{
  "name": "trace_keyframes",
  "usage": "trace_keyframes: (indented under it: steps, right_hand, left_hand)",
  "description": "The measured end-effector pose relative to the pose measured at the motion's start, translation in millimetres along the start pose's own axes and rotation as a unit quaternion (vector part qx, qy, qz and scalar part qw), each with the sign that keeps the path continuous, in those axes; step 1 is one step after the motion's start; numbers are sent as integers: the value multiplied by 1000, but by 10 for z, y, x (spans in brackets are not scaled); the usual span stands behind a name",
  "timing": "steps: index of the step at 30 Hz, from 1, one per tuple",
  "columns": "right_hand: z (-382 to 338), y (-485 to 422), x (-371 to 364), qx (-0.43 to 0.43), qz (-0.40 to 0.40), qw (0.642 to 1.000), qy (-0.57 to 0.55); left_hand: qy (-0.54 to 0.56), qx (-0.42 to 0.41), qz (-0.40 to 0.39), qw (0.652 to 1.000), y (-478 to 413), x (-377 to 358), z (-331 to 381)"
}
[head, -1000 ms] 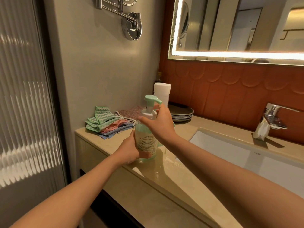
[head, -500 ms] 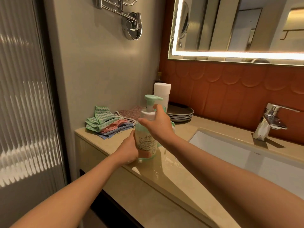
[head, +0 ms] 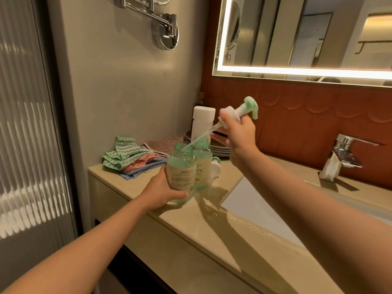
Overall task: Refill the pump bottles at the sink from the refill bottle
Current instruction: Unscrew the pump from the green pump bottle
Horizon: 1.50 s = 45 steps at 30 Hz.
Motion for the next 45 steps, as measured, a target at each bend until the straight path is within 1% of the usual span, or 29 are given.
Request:
trace_keyframes:
  steps: [2,3,4,6,8,10,13,16,20,25,27,29,31,35,39,43,45]
  right_hand:
    - [35,-11,209,-29,58,994,-84]
    - [83,-6,314,-45,84,991,-91]
    - [155,12,410,-67,98,991,-66]
    - [404,56,545,-131,89,987,25]
    - [722,126,623,-214,68,970,87]
    - [966,206,637,-287,61,951,99]
    - [1121,267,561,-340,37,934,106]
    - [1219,270,463,-358,14,928,102]
    - [1262,241,364,-369,11,924,100]
    - [1302,216,242,-371,19,925,81]
    - [1340,199,209,-368,32,926,79]
    - [1376,171,173,-363,38,927,81]
    - [1396,155,132,-363,33,928,81]
    - [1402,121,182,-353,13,915,197]
    - [1377,52,373,-309,21,911,272]
    - [1272,13,459,-310,20,901,302]
    - [1210,-9,503,-307,24,895,322]
  left_hand:
    - [1,0,7,1000,-10,10,2]
    - [2,2,10,1000,-17,16,-2]
    - [2,5,14,1000,-23,26,-10]
    - [4,12,25,1000,-26,58,-22]
    - [-1,19,43,999,-25,94,-38]
    - [-10,28,61,998,-33,125,-64]
    - [-20,38,87,995,-50,178,-106]
    - [-42,41,115,992,-81,246,-137]
    - [-45,24,159,986,-59,328,-162]
    - [-62,-38,270,960,111,425,-20]
    - [-78,-66,304,947,173,429,86]
    - [-97,-85,320,939,216,415,185]
    - [-105,-97,310,940,222,375,254]
    - [-100,-118,269,951,193,251,356]
    - [-47,-133,208,968,108,81,472]
    - [29,-106,137,984,-92,-94,653]
    - [59,-93,123,986,-194,-147,760]
Point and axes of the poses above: each hand's wrist, its own y-axis away from the middle knuckle, its own x-axis out of the back of the hand, z = x × y, the point moved 6 cm from there along -y, towards the middle knuckle, and after that the axes turned 11 degrees about -z, right-handed, at the moved point
